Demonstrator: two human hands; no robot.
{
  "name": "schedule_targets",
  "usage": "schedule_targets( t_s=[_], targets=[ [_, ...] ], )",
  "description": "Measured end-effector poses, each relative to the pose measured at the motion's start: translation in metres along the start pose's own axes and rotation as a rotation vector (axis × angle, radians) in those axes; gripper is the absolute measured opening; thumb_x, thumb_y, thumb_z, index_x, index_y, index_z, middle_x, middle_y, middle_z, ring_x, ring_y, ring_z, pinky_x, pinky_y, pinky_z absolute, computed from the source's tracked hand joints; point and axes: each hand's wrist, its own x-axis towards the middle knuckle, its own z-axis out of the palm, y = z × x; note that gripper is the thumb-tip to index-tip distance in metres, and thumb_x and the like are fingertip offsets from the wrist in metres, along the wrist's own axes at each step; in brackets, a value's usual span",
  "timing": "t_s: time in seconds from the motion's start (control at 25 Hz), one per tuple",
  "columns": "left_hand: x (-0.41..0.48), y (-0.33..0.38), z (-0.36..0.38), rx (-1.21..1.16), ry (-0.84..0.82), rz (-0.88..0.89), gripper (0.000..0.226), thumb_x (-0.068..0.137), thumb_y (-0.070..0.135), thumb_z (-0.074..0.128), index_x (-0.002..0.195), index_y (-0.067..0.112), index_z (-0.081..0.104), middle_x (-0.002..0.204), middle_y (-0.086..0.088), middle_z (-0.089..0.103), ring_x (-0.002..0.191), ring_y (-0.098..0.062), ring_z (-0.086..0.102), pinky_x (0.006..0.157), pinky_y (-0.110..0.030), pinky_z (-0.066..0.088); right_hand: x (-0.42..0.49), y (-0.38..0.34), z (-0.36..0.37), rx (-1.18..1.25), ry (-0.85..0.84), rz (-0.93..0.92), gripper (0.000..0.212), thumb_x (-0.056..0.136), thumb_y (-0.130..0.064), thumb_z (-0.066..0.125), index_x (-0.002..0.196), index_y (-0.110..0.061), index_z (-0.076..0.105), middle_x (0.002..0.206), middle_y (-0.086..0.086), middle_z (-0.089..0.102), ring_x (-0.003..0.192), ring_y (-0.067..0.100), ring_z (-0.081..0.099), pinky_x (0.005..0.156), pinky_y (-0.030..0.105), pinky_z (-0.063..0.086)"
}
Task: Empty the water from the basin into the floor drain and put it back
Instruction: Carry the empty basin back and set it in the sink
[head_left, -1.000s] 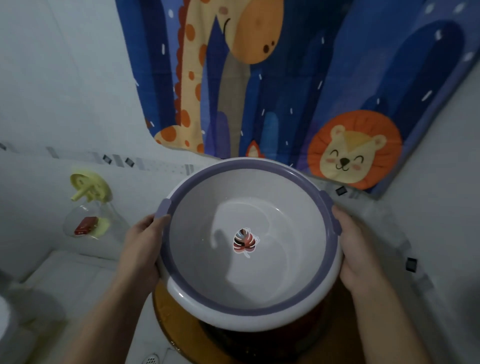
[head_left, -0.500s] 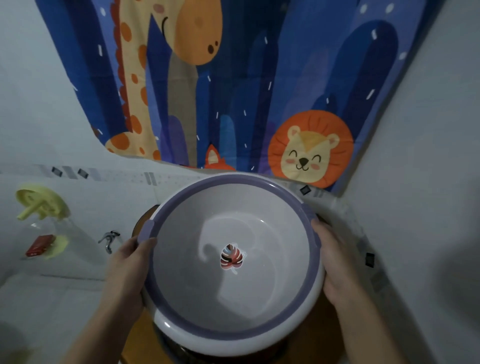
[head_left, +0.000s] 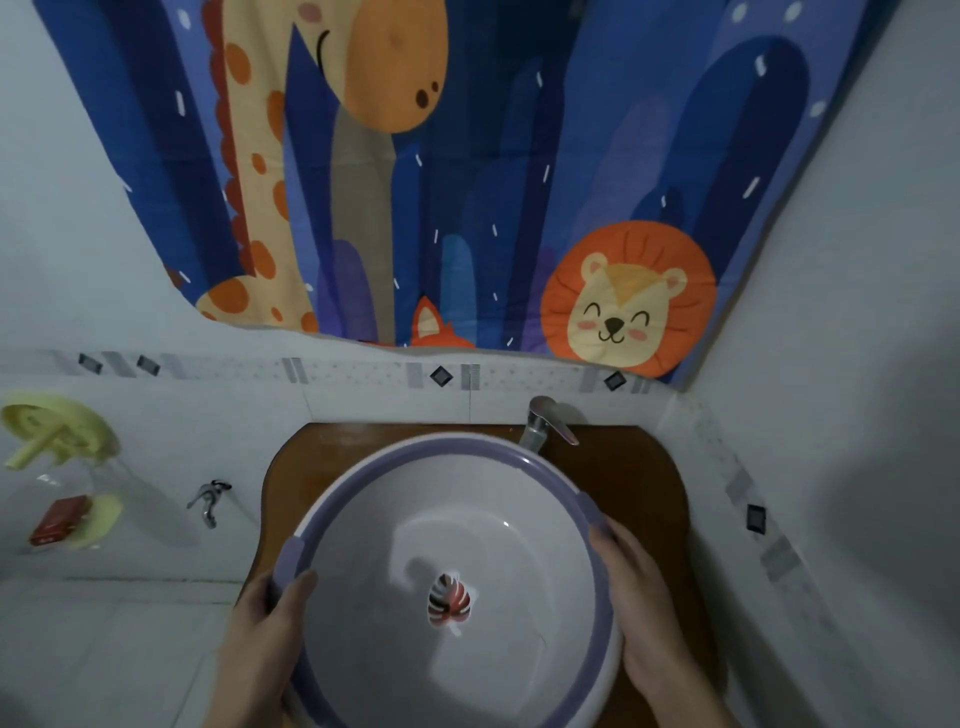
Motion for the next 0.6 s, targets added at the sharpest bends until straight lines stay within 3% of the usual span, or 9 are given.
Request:
schedule_targets(
  t_s=[0.2,0.36,0.48,0.6],
  targets=[
    [0.013,-0.023,-0.004,0.109,-0.017,-0.112,0.054,0.088,0.026,0.067,0.135,0.001,0.055,0.141,-0.025,0.054,0.128,-0.04,0.05,0.106,-0.046,0.037,0.013,0.036,0.011,-0.102,0.076,0.161,0.044,0.087,-0.053,0.057,0.124,-0.03,0.061,0.127,0.003,0.063,0.119,0.028,0.056,0.102,0.047,0.045],
    [0.025,-0.028,0.012,0.092,-0.113,-0.141,0.058,0.092,0.028,0.063,0.144,0.008,0.046,0.15,-0.019,0.045,0.136,-0.039,0.042,0.112,-0.048,0.031,0.021,0.059,0.007,-0.097,0.005,0.113,0.018,0.095,-0.036,0.052,0.103,-0.026,0.065,0.127,0.008,0.065,0.1,0.013,0.064,0.083,0.029,0.05],
    [0.037,-0.034,0.028,0.111,-0.193,-0.089,0.051,0.095,0.028,0.058,0.141,0.011,0.048,0.144,-0.019,0.052,0.131,-0.039,0.047,0.111,-0.051,0.035,0.039,0.06,0.005,-0.069,0.049,0.219,0.029,0.095,-0.043,0.05,0.112,-0.025,0.063,0.122,0.011,0.064,0.114,0.031,0.059,0.098,0.04,0.046],
    [0.05,-0.031,0.047,0.165,-0.223,-0.095,0.06,0.094,0.043,0.054,0.145,0.014,0.045,0.146,-0.016,0.051,0.132,-0.038,0.046,0.111,-0.052,0.036,0.07,0.054,0.014,-0.083,0.101,0.369,0.029,0.089,-0.051,0.056,0.096,-0.025,0.066,0.099,0.008,0.069,0.097,0.031,0.065,0.088,0.042,0.053]
  ],
)
